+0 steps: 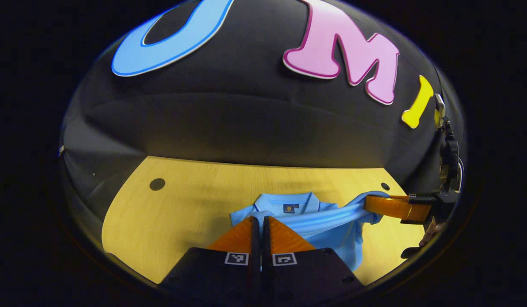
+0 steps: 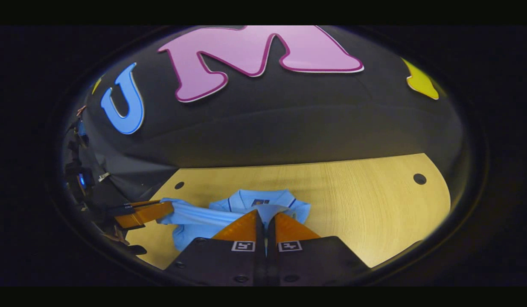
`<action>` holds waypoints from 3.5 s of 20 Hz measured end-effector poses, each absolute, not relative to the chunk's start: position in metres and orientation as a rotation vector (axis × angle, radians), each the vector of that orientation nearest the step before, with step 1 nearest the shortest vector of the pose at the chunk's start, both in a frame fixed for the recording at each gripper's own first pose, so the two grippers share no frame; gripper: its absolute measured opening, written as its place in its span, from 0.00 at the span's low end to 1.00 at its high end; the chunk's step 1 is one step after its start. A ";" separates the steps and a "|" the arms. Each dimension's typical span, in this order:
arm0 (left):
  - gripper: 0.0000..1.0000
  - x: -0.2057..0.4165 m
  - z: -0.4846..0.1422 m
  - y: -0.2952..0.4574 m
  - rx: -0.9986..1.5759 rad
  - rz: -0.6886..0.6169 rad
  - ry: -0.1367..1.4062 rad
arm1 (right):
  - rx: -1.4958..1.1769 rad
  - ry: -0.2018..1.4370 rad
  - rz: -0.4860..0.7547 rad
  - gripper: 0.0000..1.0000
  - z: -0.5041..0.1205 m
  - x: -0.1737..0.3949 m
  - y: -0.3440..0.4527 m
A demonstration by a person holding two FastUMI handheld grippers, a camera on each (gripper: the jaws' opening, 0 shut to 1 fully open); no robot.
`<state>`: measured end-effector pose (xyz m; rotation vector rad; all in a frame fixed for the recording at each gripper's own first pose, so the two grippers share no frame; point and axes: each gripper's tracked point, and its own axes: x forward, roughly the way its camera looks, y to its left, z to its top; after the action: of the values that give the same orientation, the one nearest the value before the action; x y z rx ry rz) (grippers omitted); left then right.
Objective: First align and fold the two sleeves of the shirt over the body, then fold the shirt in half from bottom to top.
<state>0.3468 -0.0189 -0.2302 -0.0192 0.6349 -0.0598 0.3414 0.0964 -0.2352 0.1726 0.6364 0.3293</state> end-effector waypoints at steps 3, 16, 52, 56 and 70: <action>0.06 0.379 -0.254 -0.014 -0.030 -0.061 0.653 | 0.161 0.627 0.327 0.00 -0.249 0.372 0.099; 0.11 0.461 -0.327 0.016 -0.074 -0.008 0.678 | 0.078 0.673 0.266 0.10 -0.334 0.442 0.103; 0.97 0.054 0.001 -0.018 -0.001 -0.088 0.025 | 0.032 0.171 0.097 0.99 -0.026 0.058 0.056; 0.97 0.017 -0.022 -0.021 -0.011 -0.097 0.066 | 0.023 0.158 0.099 0.99 -0.022 0.018 0.049; 0.97 -0.056 -0.037 -0.032 -0.002 -0.109 0.067 | 0.020 0.126 0.103 0.99 -0.020 -0.059 0.037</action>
<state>-0.0563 -0.0316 -0.0373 -0.0024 0.0672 -0.1086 -0.0590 0.0368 -0.0205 0.0200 0.1258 0.1035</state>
